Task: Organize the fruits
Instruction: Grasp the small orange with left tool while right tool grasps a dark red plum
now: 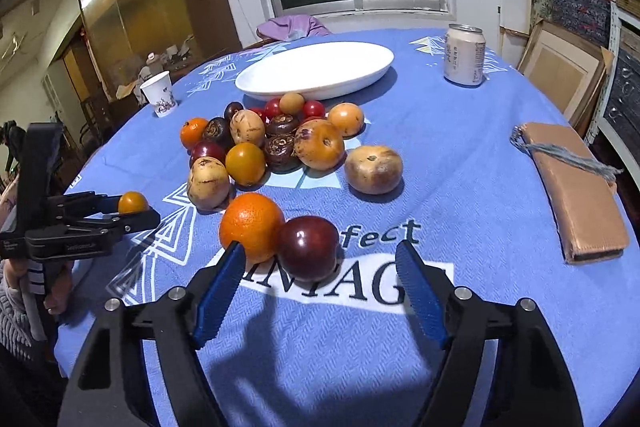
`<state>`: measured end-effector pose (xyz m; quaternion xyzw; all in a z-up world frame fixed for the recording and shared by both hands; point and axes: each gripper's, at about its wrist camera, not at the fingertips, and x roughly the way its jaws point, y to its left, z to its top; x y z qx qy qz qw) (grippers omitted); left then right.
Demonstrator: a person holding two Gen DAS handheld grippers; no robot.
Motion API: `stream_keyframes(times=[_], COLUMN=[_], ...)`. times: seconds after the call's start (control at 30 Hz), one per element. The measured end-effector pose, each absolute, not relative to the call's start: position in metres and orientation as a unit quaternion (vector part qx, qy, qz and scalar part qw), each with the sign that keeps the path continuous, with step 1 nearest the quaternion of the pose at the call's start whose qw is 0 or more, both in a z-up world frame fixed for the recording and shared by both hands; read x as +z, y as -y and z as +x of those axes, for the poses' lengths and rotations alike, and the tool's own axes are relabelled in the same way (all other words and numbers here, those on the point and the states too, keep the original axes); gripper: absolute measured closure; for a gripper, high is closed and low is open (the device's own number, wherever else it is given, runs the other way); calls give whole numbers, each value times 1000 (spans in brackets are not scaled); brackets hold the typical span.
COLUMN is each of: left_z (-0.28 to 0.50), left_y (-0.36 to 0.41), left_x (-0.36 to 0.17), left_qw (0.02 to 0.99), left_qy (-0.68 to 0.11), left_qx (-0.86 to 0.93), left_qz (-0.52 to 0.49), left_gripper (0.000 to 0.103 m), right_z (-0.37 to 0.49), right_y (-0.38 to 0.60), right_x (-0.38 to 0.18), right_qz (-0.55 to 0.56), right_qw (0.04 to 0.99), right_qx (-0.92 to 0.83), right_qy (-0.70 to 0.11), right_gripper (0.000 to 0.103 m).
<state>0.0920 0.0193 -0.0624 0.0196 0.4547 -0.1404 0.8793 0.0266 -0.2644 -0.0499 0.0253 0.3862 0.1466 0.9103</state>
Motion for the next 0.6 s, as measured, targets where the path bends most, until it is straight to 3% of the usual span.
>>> stream_keyframes(times=[0.13, 0.23, 0.5, 0.6], left_z=[94, 93, 91, 86], left_y=[-26, -34, -35, -35], left_x=[-63, -63, -64, -64], left_qw=[880, 879, 876, 877], left_qy=[-454, -454, -457, -455], left_qx=[-138, -143, -151, -152], left_qz=[-6, -31, -37, -32], left_gripper=[59, 64, 64, 64], right_z=[37, 42, 45, 41], right_y=[261, 261, 264, 267], right_x=[-54, -53, -58, -65], right_qz=[24, 30, 62, 74], right_qw=[903, 902, 889, 875], right_qx=[156, 155, 178, 198], right_qy=[-400, -402, -417, -436], right_gripper=[47, 49, 50, 67])
